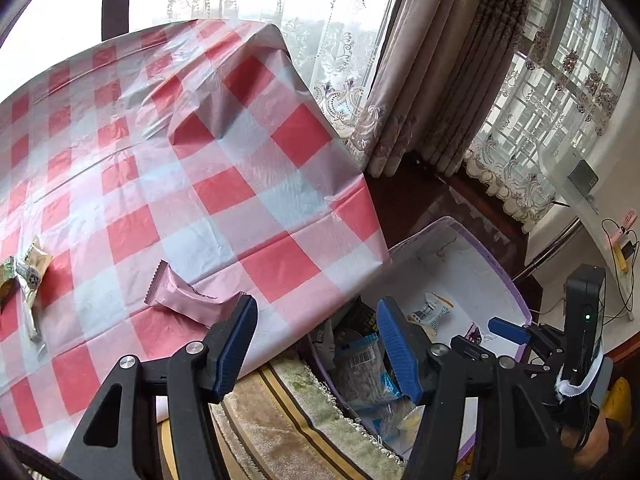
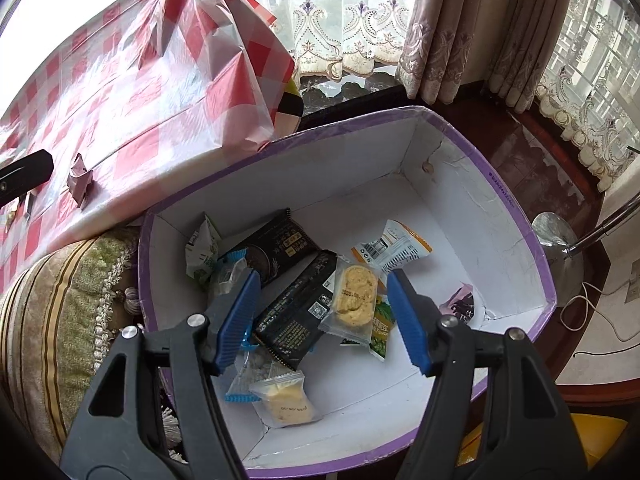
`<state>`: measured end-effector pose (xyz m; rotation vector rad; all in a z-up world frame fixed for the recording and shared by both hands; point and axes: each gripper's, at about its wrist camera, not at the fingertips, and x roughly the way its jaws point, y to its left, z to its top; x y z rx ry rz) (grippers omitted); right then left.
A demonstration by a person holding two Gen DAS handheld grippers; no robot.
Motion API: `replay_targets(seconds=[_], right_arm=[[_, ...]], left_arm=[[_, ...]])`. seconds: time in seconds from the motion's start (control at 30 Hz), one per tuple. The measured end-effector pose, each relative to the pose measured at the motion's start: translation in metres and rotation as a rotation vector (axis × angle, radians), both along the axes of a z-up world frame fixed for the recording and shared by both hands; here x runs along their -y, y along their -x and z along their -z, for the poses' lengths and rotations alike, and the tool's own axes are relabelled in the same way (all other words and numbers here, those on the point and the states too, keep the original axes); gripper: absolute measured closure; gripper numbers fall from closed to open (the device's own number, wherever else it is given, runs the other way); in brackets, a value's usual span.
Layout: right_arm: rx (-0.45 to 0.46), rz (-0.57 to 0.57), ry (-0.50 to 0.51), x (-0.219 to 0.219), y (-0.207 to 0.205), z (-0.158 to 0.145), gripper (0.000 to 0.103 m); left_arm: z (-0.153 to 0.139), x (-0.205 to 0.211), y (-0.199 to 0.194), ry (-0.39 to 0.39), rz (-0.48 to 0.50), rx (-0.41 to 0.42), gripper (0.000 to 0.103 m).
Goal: Organize snacks
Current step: 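Open both tools to drop the biscuit bag and pink cake into the box, then move both tools back toward the table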
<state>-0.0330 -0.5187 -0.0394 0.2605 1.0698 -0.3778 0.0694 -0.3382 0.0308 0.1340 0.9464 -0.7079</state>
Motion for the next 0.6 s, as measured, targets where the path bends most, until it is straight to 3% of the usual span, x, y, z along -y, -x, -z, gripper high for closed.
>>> replay_targets(seconds=[0.27,0.6], right_arm=[[0.035,-0.104,0.016,-0.042,-0.032,-0.018,0.032],[0.087,-0.264,0.046,-0.113,-0.072,-0.031,0.031]], left_arm=[[-0.001,-0.039,-0.013,0.017,-0.090,-0.009,0.040],[-0.001,-0.139,-0.039,0.062,-0.332,-0.017,0.040]])
